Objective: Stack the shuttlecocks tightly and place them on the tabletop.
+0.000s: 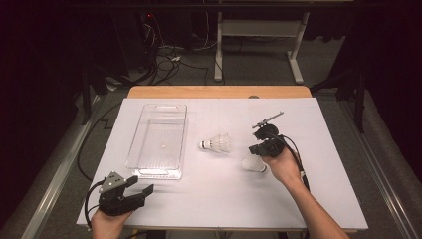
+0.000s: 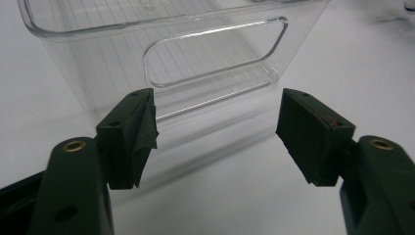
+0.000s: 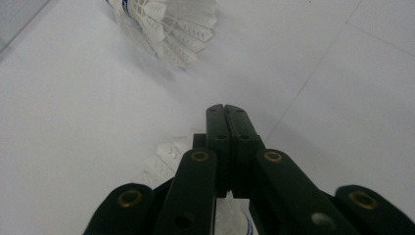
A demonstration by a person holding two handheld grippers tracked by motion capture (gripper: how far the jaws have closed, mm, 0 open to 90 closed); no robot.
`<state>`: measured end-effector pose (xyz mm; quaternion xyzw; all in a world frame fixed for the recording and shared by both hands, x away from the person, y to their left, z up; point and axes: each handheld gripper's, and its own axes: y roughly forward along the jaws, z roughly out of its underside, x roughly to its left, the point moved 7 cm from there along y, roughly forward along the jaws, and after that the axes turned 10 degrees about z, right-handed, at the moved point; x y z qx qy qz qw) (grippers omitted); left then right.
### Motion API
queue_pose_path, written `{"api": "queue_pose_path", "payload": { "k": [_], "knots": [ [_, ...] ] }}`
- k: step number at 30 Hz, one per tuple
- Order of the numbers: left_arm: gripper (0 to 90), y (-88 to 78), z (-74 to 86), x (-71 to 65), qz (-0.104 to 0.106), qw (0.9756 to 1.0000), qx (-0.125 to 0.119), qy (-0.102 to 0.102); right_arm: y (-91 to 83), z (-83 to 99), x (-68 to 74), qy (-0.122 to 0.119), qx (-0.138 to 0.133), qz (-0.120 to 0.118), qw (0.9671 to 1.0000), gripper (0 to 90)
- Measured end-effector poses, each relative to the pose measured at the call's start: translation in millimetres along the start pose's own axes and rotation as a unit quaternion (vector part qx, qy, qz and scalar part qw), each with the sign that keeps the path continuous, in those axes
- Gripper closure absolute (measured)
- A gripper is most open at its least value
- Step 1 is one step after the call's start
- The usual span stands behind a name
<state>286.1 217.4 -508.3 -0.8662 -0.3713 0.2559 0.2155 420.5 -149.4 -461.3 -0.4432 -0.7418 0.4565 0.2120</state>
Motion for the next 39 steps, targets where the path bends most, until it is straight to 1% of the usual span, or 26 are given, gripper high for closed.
{"api": "queue_pose_path", "payload": {
  "k": [1, 9, 11, 13, 19, 27, 34, 38, 39],
  "knots": [
    [32.1, 0.1, 0.0, -0.1, 0.0, 1.0, 0.0, 0.0, 0.5, -1.9, 1.5, 0.003, -0.001, -0.002, 1.0, 90.0],
    [32.1, 0.2, 0.0, 0.0, 0.0, 1.0, 0.0, 0.0, 7.6, -14.4, 9.7, 0.002, -0.012, -0.008, 0.9999, 90.0],
    [32.1, 0.3, -0.1, -0.1, 0.0, 1.0, 0.0, 0.0, 9.7, -16.7, 11.4, -0.002, -0.014, -0.008, 0.9999, 90.0],
    [32.1, 0.2, -0.1, 0.0, 0.0, 1.0, 0.0, 0.0, 11.4, -19.2, 13.4, 0.0, -0.015, -0.008, 0.9998, 90.0],
    [32.1, 0.3, -0.1, 0.2, 0.0, 1.0, 0.001, 0.0, 15.0, -24.4, 14.9, 0.004, -0.025, -0.009, 0.9997, 90.0],
    [32.1, 0.1, 0.0, 0.3, 0.0, 1.0, 0.001, 0.0, 19.6, -26.2, 14.3, 0.007, -0.032, -0.009, 0.9994, 89.9],
    [32.1, 0.0, 0.0, 0.0, 0.0, 1.0, -0.001, -0.001, 21.6, -24.4, 13.7, 0.008, -0.027, -0.008, 0.9996, 89.4],
    [32.1, 0.0, 0.0, 0.1, 0.0, 1.0, -0.001, -0.001, 21.4, -24.1, 13.5, 0.005, -0.028, -0.007, 0.9996, 88.7],
    [32.1, 0.0, 0.0, 0.1, 0.0, 1.0, -0.001, -0.001, 20.7, -23.8, 12.8, 0.001, -0.029, -0.007, 0.9996, 88.3]
  ]
}}
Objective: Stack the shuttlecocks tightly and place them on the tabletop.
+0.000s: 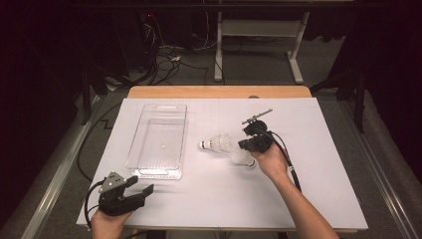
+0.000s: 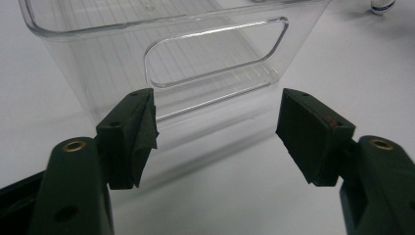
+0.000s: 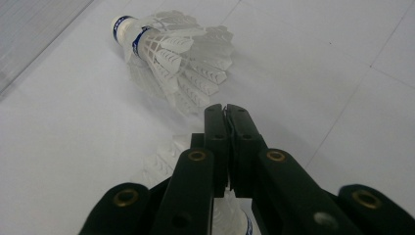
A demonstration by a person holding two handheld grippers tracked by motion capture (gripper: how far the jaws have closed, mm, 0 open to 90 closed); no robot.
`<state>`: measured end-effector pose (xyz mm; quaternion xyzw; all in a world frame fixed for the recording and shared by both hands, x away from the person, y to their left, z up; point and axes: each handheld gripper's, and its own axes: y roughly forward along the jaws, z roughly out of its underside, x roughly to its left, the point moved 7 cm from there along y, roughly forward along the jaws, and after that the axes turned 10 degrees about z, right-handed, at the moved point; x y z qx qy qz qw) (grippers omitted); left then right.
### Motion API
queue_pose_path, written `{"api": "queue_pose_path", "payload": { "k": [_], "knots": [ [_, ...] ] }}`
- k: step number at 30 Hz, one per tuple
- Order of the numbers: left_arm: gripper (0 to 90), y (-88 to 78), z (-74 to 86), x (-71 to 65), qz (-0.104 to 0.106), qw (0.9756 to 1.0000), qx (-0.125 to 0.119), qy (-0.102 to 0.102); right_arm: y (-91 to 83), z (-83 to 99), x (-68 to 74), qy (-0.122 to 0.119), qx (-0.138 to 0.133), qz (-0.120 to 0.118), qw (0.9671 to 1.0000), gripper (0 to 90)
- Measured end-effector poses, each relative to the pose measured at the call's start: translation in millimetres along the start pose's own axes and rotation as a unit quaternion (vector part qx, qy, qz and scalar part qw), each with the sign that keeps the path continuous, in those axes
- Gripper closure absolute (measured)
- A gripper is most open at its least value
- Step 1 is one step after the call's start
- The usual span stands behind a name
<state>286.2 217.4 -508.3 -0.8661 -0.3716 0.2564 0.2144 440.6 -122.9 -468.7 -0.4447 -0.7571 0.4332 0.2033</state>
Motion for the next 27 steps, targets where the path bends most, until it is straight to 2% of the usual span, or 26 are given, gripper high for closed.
{"api": "queue_pose_path", "payload": {
  "k": [10, 27],
  "knots": [
    [32.1, 0.2, 0.1, 0.0, 0.0, 1.0, 0.001, 0.001, -6.9, 3.8, -5.9, 0.004, 0.003, 0.003, 1.0, 86.5],
    [32.1, 0.2, 0.2, -0.2, 0.0, 1.0, 0.003, 0.001, -19.2, 20.3, -26.3, 0.018, 0.005, 0.013, 0.9997, 85.2]
  ]
}}
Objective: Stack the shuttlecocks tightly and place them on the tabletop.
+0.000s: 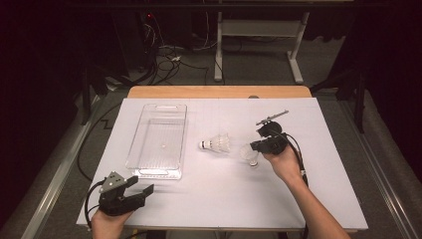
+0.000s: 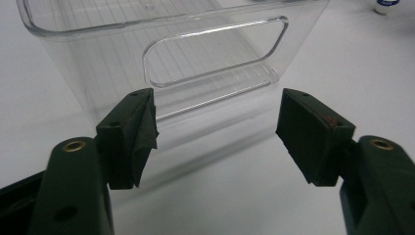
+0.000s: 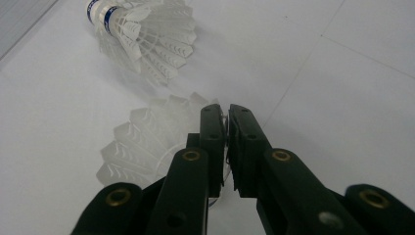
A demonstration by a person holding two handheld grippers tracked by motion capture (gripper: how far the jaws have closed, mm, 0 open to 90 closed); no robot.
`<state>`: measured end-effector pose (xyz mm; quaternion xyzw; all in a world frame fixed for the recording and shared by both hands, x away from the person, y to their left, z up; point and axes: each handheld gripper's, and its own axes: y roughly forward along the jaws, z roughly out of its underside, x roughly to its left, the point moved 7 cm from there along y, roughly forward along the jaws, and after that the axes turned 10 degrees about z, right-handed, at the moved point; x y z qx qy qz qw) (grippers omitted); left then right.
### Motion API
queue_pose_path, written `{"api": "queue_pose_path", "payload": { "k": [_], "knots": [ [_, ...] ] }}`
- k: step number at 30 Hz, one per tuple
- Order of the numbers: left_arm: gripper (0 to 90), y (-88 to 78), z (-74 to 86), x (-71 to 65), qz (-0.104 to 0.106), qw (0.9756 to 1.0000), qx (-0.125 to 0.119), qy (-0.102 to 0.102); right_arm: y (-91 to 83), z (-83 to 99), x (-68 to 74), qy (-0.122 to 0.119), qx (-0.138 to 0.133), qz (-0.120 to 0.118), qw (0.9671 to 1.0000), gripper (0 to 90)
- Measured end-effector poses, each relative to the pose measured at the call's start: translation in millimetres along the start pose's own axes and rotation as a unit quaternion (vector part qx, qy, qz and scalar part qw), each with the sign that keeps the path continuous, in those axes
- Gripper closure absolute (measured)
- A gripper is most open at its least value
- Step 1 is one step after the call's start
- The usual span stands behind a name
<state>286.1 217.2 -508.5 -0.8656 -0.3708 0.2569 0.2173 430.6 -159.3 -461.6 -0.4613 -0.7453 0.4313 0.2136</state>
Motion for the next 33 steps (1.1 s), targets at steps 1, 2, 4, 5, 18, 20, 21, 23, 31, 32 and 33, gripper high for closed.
{"api": "queue_pose_path", "payload": {
  "k": [1, 2, 4, 5, 18, 20, 21, 23, 31, 32, 33],
  "knots": [
    [32.1, 0.1, 0.0, 0.1, -0.001, 1.0, -0.001, 0.0, -0.6, 1.0, -0.9, 0.002, 0.001, 0.0, 1.0, 85.2],
    [32.1, 0.1, 0.0, 0.1, -0.001, 1.0, 0.0, 0.0, -1.6, 2.5, -3.0, 0.003, 0.0, 0.0, 1.0, 85.2],
    [32.1, 0.2, 0.0, 0.1, -0.001, 1.0, 0.0, 0.0, -2.1, 3.3, -3.8, 0.004, 0.0, 0.001, 1.0, 85.2],
    [32.1, 0.2, 0.0, 0.1, -0.001, 1.0, 0.0, 0.0, -3.2, 4.8, -5.5, 0.006, 0.0, 0.0, 1.0, 85.2],
    [32.1, 0.5, 0.0, 0.1, -0.001, 1.0, 0.0, 0.0, -4.6, 18.5, -18.8, 0.021, 0.003, 0.002, 0.9998, 85.2],
    [32.1, 0.5, 0.0, 0.0, -0.001, 1.0, 0.0, -0.001, -4.7, 20.4, -20.3, 0.024, 0.004, 0.003, 0.9997, 85.2],
    [32.1, 0.6, 0.0, -0.1, -0.001, 1.0, 0.0, -0.001, -4.7, 21.4, -21.2, 0.024, 0.005, 0.003, 0.9997, 85.2],
    [32.1, 0.4, 0.1, 0.0, -0.001, 1.0, 0.0, -0.001, -4.7, 23.4, -22.8, 0.026, 0.005, 0.003, 0.9996, 85.2],
    [32.1, 0.7, 0.0, 0.0, -0.001, 1.0, 0.0, 0.0, -3.1, 35.4, -31.5, 0.04, 0.007, 0.006, 0.9991, 85.2],
    [32.1, 0.7, 0.0, 0.0, -0.001, 1.0, 0.0, 0.0, -3.1, 35.4, -31.5, 0.04, 0.007, 0.006, 0.9991, 85.2],
    [32.1, 0.7, 0.0, 0.0, -0.001, 1.0, 0.0, -0.001, -2.2, 38.7, -33.6, 0.043, 0.006, 0.007, 0.999, 85.2]
  ]
}}
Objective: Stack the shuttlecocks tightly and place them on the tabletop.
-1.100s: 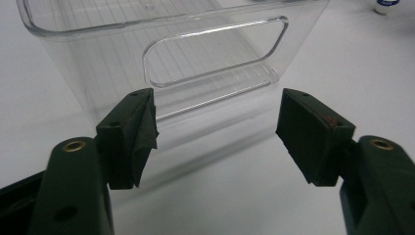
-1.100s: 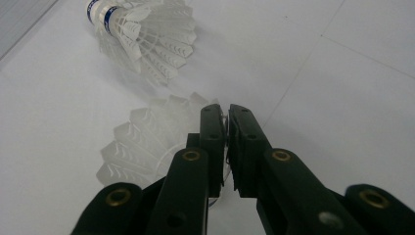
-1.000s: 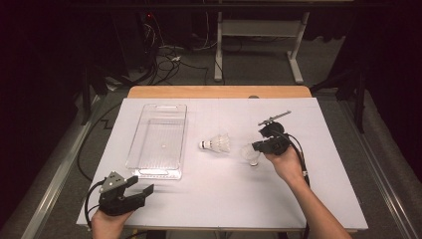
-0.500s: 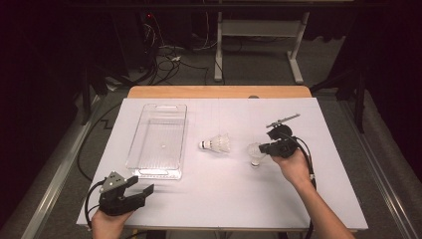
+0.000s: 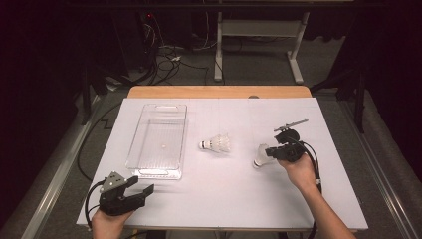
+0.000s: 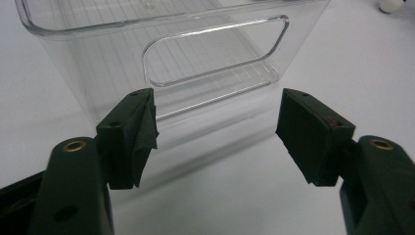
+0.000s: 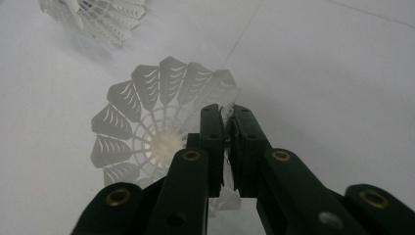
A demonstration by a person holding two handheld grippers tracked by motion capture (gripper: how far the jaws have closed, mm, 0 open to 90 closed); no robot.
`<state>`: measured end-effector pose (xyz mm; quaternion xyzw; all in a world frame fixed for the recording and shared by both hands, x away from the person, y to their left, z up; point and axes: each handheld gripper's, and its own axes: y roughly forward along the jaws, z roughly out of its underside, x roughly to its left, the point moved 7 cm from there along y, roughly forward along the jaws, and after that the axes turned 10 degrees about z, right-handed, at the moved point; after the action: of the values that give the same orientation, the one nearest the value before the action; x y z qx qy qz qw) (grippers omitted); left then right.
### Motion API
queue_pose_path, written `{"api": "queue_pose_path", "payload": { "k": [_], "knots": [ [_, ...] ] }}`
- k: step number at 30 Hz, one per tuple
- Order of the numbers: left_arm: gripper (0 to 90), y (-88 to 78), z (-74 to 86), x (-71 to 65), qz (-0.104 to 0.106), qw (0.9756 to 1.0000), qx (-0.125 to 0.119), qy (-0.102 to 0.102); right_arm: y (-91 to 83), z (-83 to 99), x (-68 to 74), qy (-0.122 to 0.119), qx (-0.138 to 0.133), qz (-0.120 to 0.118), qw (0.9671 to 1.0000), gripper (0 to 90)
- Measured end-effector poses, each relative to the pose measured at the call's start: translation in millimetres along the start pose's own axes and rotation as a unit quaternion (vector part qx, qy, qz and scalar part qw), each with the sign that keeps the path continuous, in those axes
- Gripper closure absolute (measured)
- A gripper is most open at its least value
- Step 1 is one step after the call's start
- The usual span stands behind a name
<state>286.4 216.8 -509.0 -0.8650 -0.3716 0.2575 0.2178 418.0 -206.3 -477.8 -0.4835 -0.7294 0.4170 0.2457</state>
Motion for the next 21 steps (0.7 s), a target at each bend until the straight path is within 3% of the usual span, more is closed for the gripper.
{"api": "queue_pose_path", "payload": {
  "k": [21],
  "knots": [
    [32.1, 0.3, -0.1, 0.6, 0.0, 1.0, 0.0, -0.001, 8.2, 19.1, -5.0, 0.013, -0.004, -0.001, 0.9999, 84.4]
  ]
}}
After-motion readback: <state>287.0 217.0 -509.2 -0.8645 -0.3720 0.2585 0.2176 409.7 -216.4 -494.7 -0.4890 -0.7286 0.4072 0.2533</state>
